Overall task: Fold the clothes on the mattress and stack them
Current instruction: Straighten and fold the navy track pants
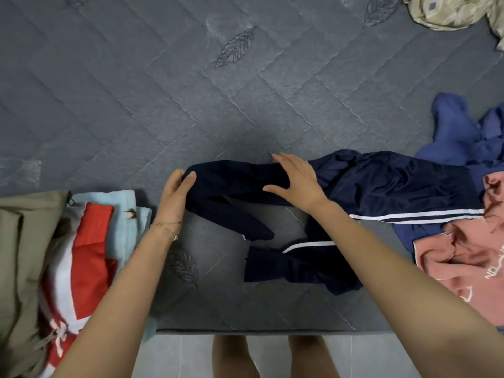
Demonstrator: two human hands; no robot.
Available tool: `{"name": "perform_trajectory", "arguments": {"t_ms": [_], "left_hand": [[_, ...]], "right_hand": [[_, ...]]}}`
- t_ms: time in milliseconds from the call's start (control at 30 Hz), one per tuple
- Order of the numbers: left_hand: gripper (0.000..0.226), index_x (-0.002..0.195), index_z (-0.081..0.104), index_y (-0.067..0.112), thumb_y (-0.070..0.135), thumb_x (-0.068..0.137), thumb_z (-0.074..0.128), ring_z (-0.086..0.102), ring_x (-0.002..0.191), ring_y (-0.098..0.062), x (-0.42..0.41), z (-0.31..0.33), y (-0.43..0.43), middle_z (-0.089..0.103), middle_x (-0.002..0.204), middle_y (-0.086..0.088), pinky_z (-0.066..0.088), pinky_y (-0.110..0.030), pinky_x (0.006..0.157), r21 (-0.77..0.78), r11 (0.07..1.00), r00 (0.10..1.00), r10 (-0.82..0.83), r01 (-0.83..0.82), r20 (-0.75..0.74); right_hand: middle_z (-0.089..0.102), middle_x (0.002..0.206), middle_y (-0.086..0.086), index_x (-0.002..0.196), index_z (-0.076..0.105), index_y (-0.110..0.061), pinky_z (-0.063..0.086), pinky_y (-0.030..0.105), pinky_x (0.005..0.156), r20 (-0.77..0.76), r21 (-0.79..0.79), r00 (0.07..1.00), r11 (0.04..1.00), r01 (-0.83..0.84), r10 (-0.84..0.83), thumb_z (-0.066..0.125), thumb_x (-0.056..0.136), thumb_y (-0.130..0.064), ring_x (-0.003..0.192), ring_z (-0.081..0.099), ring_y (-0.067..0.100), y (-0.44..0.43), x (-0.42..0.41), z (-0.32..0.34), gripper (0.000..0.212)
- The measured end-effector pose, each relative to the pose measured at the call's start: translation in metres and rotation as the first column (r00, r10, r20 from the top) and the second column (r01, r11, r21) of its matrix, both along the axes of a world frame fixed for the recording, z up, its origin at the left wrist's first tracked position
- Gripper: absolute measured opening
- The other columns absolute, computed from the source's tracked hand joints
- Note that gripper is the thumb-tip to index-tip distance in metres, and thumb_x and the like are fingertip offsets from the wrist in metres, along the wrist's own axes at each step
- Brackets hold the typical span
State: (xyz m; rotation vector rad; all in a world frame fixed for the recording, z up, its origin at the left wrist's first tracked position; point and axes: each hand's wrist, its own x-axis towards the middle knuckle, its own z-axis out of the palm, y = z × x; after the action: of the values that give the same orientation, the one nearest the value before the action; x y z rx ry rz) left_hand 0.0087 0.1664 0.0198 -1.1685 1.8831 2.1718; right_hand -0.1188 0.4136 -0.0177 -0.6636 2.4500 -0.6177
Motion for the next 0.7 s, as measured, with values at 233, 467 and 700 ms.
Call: {"name": "perform_trajectory", "arguments": {"t_ms": [233,467,700], "left_hand": [[0.035,0.072,0.052,0.021,0.028,0.104,0.04,0.044,0.067,0.001,-0.013,-0.006,-0.029,0.049,0.072,0.009,0.038,-0.017,0.066,-0.208,0.978,0.999,-0.015,0.023,0.038],[0.003,0.094,0.059,0.02,0.022,0.094,0.061,0.059,0.084,0.001,-0.031,0.002,-0.038,0.063,0.088,0.017,0.045,-0.01,0.075,-0.28,0.942,0.983,-0.168,0.183,0.078],[0.038,0.114,0.054,0.009,0.018,0.084,0.075,0.053,0.099,-0.009,-0.03,-0.007,-0.071,0.058,0.108,0.004,0.037,-0.017,0.085,-0.435,0.797,0.902,-0.315,0.42,0.296]], "right_hand": [[0.035,0.155,0.0,0.153,0.028,-0.03,-0.002,0.049,0.121,0.143,0.139,0.99,0.99,-0.006,-0.014,0.035,0.097,-0.061,0.148,0.018,0.02,-0.021,-0.026,-0.026,0.065],[0.062,0.121,0.0,0.142,0.047,-0.025,0.026,0.034,0.106,0.132,0.073,0.967,0.97,-0.23,0.219,0.065,0.085,-0.055,0.118,0.053,0.02,-0.048,-0.02,-0.025,0.066],[0.06,0.066,0.002,0.08,0.07,-0.008,0.037,0.032,0.064,0.125,-0.073,0.982,0.986,0.148,-0.139,0.063,0.094,-0.037,0.065,0.052,0.018,-0.057,-0.044,-0.008,0.033]]}}
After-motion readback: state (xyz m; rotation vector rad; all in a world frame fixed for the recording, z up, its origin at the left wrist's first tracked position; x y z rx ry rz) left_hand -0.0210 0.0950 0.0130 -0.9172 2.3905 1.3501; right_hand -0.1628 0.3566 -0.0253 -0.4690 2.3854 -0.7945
